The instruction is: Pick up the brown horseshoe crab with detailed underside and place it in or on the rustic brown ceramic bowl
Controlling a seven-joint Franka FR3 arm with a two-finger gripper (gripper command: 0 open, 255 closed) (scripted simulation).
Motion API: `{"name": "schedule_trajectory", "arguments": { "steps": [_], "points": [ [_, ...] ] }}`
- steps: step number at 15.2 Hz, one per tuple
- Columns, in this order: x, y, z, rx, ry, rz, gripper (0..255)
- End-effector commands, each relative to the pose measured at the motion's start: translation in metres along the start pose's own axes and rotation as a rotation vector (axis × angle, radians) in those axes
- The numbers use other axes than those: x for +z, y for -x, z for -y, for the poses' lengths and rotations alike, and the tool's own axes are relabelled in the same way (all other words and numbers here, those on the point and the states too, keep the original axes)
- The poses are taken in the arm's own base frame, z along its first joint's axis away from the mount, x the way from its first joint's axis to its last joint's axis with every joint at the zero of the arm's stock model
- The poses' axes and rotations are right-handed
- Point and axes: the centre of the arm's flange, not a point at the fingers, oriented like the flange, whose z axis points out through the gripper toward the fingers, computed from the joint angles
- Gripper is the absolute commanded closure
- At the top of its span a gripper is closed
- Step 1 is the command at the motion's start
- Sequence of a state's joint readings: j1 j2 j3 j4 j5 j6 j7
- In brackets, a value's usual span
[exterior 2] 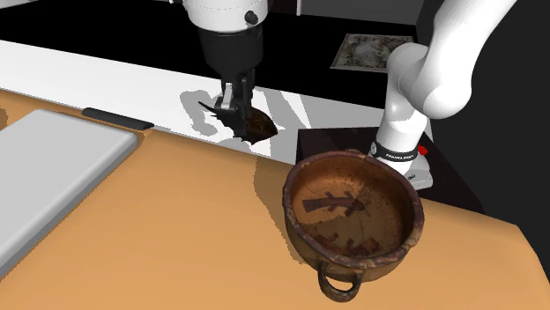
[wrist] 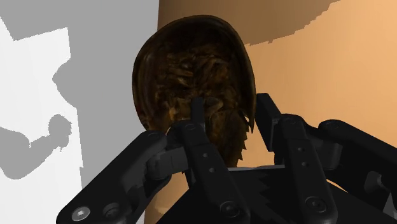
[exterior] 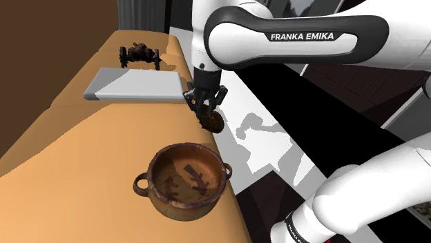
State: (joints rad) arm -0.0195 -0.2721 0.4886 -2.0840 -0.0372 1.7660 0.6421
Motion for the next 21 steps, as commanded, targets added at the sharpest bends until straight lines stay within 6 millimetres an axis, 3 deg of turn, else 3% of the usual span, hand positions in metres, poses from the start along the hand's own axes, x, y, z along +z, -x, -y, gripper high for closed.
{"name": "schedule_trajectory", "arguments": {
  "steps": [1,14,15,16,21],
  "points": [
    [-0.011,0.000,-0.002,0.000,0.000,0.000,255],
    [-0.078,-0.003,-0.014,0.000,0.000,0.000,255],
    [-0.074,-0.001,-0.012,0.000,0.000,0.000,255],
    [-0.074,-0.001,-0.012,0.000,0.000,0.000,0],
    [-0.011,-0.024,0.018,-0.019,0.097,0.043,0]
  ]
}}
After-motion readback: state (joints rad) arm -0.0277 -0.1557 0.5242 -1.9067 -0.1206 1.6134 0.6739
